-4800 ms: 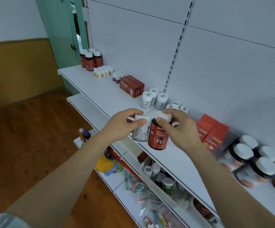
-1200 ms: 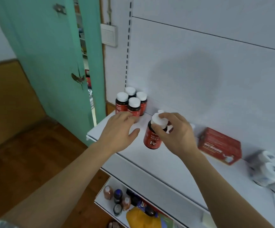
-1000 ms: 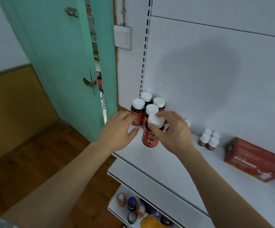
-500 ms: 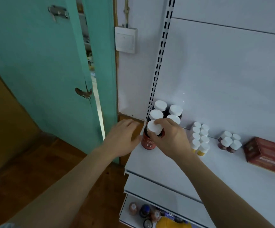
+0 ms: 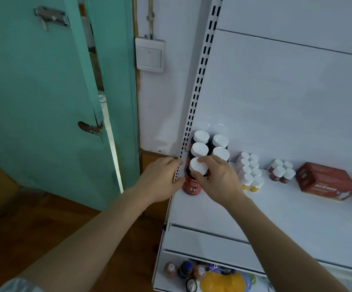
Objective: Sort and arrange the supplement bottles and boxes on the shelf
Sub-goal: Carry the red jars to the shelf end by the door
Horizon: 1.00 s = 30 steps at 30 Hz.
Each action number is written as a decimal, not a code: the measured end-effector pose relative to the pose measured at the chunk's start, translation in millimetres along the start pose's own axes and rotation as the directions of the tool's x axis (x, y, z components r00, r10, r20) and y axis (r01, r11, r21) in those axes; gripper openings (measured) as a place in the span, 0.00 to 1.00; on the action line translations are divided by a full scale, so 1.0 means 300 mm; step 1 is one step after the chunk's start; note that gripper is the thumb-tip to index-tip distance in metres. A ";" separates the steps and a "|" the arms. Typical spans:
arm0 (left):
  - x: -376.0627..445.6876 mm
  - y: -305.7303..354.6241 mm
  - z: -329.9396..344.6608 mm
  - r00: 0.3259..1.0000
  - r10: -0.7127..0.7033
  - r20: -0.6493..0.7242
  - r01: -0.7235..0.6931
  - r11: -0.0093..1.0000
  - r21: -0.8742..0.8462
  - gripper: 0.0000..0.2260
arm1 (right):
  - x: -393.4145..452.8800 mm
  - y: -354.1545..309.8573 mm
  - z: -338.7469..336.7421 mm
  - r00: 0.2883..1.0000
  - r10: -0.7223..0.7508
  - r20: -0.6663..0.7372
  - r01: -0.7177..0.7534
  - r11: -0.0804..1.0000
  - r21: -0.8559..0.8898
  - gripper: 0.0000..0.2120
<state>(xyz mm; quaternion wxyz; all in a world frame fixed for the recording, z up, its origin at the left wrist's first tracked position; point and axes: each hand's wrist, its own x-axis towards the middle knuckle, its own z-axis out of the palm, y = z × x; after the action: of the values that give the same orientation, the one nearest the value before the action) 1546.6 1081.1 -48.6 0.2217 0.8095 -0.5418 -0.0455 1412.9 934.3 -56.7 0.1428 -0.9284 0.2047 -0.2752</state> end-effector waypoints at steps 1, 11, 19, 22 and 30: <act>0.005 0.000 0.001 1.000 0.004 -0.001 -0.004 1.000 0.001 0.24 | -0.002 0.004 -0.001 1.000 0.000 -0.004 0.000 1.000 0.001 0.16; 0.074 0.025 0.005 1.000 0.001 0.002 -0.001 0.999 -0.054 0.24 | -0.008 0.023 0.017 1.000 -0.009 -0.020 0.009 1.000 0.006 0.16; 0.100 0.028 0.004 0.999 -0.035 -0.016 0.033 0.994 -0.107 0.22 | -0.018 0.029 0.006 0.999 -0.043 0.012 0.043 0.999 -0.001 0.19; 0.122 0.037 -0.001 0.998 -0.045 -0.036 0.041 0.994 -0.103 0.21 | -0.015 0.049 -0.033 0.999 -0.018 -0.028 0.018 1.000 0.023 0.18; 0.234 0.082 -0.029 0.998 -0.028 -0.056 0.025 0.999 -0.049 0.18 | 0.048 0.176 -0.142 0.996 0.082 -0.030 -0.084 0.994 -0.068 0.22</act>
<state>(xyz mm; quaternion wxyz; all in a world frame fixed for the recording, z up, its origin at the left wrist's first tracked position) 1557.0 1013.0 -18.9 0.2557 0.8120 -0.5233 -0.0382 1383.7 875.1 -35.8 0.1192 -0.9197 0.2543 -0.2745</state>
